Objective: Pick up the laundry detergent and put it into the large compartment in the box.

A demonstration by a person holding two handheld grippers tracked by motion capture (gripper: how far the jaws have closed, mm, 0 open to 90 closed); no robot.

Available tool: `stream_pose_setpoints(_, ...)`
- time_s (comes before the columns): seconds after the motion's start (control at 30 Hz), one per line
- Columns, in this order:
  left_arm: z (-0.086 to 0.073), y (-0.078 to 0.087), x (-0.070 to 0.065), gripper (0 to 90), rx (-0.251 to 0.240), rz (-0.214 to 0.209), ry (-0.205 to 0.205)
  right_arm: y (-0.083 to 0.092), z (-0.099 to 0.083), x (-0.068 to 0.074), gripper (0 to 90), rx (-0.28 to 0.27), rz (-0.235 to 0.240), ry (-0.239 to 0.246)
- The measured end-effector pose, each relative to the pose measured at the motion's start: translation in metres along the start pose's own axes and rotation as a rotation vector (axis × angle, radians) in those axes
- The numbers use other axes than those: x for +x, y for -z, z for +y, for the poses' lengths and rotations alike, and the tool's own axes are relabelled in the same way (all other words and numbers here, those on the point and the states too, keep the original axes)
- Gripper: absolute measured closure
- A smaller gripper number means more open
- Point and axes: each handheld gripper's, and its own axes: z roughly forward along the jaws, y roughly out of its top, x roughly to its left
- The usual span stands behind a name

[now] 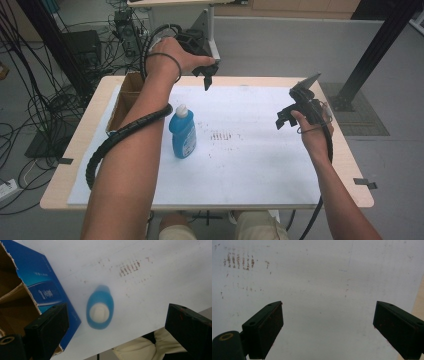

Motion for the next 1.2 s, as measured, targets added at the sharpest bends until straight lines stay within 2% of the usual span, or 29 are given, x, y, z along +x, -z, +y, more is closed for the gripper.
stream_pose_setpoints(0.23, 0.003, -0.006, 0.006, 5.8, 0.009, 0.010, -0.025, 0.000, -0.001, -0.002, 9.2, 0.002, -0.007, -0.009)
stream_pose_setpoints(0.43, 0.003, -0.011, 0.012, 5.8, 0.015, 0.015, -0.025, 0.001, -0.001, -0.003, 9.2, 0.002, -0.010, -0.015)
stream_pose_setpoints(0.67, 0.002, -0.020, 0.019, 5.7, 0.027, -0.002, -0.028, 0.002, -0.001, 0.002, 9.2, 0.001, -0.015, -0.009)
stream_pose_setpoints(0.9, 0.000, -0.037, 0.023, 5.6, 0.034, -0.015, -0.028, 0.001, -0.002, 0.005, 9.2, -0.004, -0.017, -0.002)
stream_pose_setpoints(0.97, 0.000, -0.047, 0.024, 5.6, 0.044, -0.019, -0.035, 0.001, -0.003, 0.005, 9.2, -0.004, -0.021, 0.001)
stream_pose_setpoints(1.2, -0.001, -0.064, 0.025, 5.5, 0.052, -0.029, -0.045, 0.001, -0.005, 0.004, 9.3, -0.009, -0.020, -0.012)
